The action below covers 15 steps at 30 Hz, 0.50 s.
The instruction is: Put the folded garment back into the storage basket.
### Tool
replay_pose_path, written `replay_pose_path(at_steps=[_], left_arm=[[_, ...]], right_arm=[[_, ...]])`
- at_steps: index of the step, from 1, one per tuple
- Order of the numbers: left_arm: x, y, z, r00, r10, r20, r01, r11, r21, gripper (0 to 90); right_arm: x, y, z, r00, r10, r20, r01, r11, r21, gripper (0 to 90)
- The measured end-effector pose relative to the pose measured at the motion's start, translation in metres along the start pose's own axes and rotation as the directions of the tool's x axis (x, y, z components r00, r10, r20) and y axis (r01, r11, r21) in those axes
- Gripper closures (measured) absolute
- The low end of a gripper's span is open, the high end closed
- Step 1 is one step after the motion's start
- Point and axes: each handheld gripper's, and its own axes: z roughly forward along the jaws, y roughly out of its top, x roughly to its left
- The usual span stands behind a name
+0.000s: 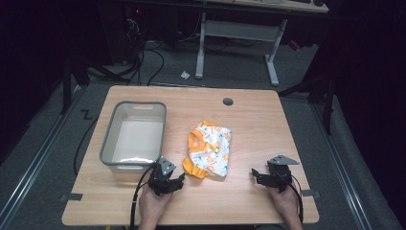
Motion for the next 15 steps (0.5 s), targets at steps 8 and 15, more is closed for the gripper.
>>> replay_pose_path(at_steps=[8, 15], left_arm=[[0.0002, -0.0002, -0.0002, 1.0000, -0.002, 0.000, 0.002, 1.0000, 0.000, 35.2], [-0.0020, 0.0003, 0.0004, 0.9999, 0.013, -0.010, -0.012, 0.9999, 0.006, 34.4]], right_arm=[[0.0000, 0.0000, 0.0000, 1.0000, 0.000, 0.000, 0.000, 1.000, 0.000, 24.0], [0.0000, 0.0001, 0.0000, 1.0000, 0.000, 0.000, 0.000, 1.000, 0.000, 24.0]])
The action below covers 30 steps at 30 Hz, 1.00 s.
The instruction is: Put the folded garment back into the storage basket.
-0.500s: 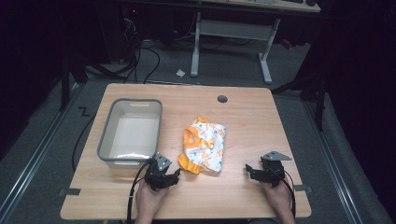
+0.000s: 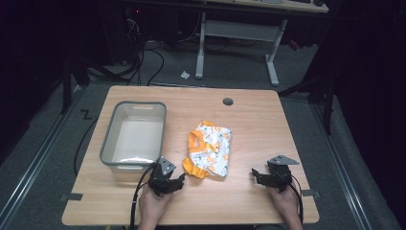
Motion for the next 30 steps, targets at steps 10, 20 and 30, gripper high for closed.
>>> replay_pose_path(at_steps=[10, 20, 30], left_arm=[[-0.0032, 0.0006, 0.0007, 0.9994, -0.023, -0.025, 0.023, 0.9997, 0.003, 32.2], [-0.0051, 0.0019, 0.0026, 0.9998, -0.015, -0.009, 0.015, 0.9998, 0.013, 24.6], [-0.0040, 0.0012, -0.0014, 0.9988, -0.039, 0.030, 0.040, 0.9990, -0.021, 27.7]], right_arm=[[0.0000, 0.0000, -0.0001, 1.0000, 0.000, 0.000, 0.000, 1.000, 0.000, 24.0], [0.0000, 0.0000, -0.0001, 1.0000, 0.000, 0.000, 0.000, 1.000, 0.000, 24.0], [0.0000, 0.0000, -0.0001, 1.0000, 0.000, 0.000, 0.000, 1.000, 0.000, 24.0]])
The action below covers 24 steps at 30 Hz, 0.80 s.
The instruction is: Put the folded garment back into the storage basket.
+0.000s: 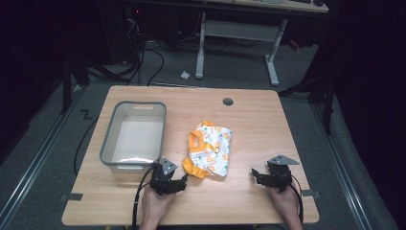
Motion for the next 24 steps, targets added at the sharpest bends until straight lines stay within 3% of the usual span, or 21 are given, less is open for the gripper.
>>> replay_pose_path(at_steps=[5, 24], left_arm=[[-0.001, -0.002, -0.003, 0.9999, 0.001, 0.016, -0.001, 0.9996, -0.028, 30.5], [-0.009, 0.009, -0.010, 0.9960, -0.010, 0.089, 0.011, 0.9999, -0.013, 30.5]], right_arm=[[0.000, 0.000, 0.000, 1.0000, 0.000, 0.000, 0.000, 1.000, 0.000, 24.0], [0.000, 0.000, 0.000, 1.0000, 0.000, 0.001, 0.000, 1.000, 0.000, 24.0]])
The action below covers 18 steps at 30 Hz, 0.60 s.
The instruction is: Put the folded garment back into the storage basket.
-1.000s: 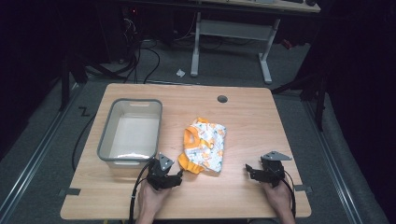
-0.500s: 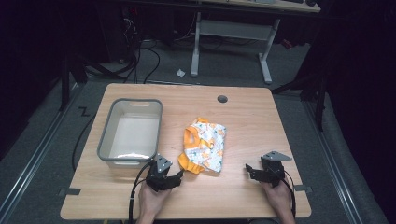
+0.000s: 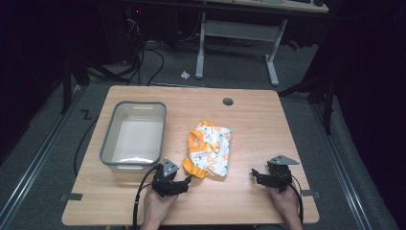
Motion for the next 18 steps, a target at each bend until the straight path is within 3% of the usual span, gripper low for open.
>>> replay_pose_path(at_steps=[8, 18], left_arm=[[-0.003, 0.010, -0.005, 0.9998, -0.019, 0.006, 0.020, 0.9995, -0.025, 28.2], [-0.007, 0.025, -0.007, 0.9996, -0.010, 0.025, 0.011, 0.9992, -0.039, 26.6]], right_arm=[[0.000, 0.000, 0.000, 1.0000, 0.000, 0.000, 0.000, 1.000, 0.000, 24.0], [0.000, 0.000, 0.000, 1.0000, 0.000, -0.001, 0.000, 1.000, 0.000, 24.0]])
